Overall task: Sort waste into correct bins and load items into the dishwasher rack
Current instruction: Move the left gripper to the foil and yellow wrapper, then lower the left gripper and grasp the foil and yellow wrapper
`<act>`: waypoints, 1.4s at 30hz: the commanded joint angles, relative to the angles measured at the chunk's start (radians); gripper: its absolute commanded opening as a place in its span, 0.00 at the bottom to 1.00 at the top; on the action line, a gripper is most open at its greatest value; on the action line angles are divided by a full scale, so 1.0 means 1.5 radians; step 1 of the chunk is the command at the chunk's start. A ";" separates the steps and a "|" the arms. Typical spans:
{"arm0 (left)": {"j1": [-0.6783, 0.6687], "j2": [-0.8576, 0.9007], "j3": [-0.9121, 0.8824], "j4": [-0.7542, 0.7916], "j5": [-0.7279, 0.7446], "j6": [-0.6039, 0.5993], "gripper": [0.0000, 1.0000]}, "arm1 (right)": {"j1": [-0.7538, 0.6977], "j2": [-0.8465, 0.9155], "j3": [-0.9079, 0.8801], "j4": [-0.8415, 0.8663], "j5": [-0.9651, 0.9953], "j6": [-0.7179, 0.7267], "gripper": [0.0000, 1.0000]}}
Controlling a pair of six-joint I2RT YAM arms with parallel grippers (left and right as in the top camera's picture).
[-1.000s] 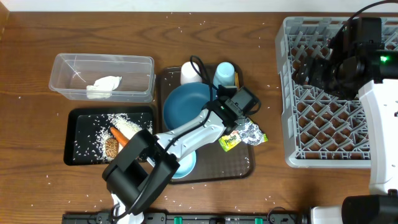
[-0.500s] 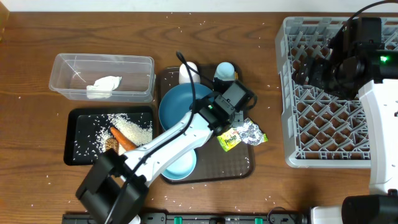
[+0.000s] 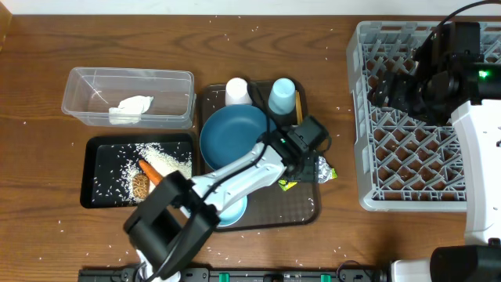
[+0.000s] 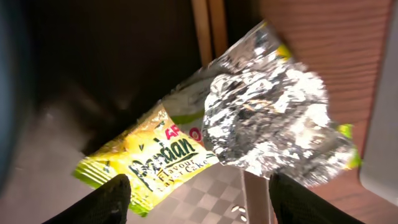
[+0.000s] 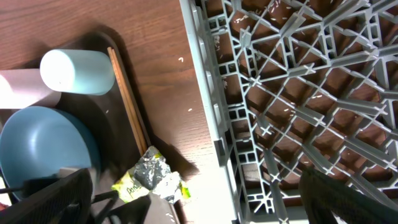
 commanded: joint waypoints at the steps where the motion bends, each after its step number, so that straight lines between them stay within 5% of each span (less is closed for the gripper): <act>1: 0.000 0.024 -0.001 0.009 -0.001 -0.042 0.69 | -0.004 -0.002 0.007 -0.001 0.002 0.009 0.99; 9: 0.000 0.049 -0.001 0.030 -0.053 -0.064 0.67 | -0.004 -0.002 0.007 -0.001 0.002 0.009 0.99; 16: 0.000 0.050 -0.001 0.032 -0.100 -0.064 0.49 | -0.004 -0.002 0.007 -0.001 0.002 0.009 0.99; 22: -0.001 0.065 -0.001 0.037 -0.100 -0.064 0.44 | -0.004 -0.002 0.007 -0.001 0.002 0.009 0.99; 32: -0.001 0.090 -0.001 0.036 -0.095 -0.064 0.06 | -0.004 -0.002 0.007 -0.001 0.002 0.009 0.99; 42: -0.008 0.083 0.000 0.010 -0.090 -0.064 0.06 | -0.004 -0.002 0.007 -0.001 0.002 0.009 0.99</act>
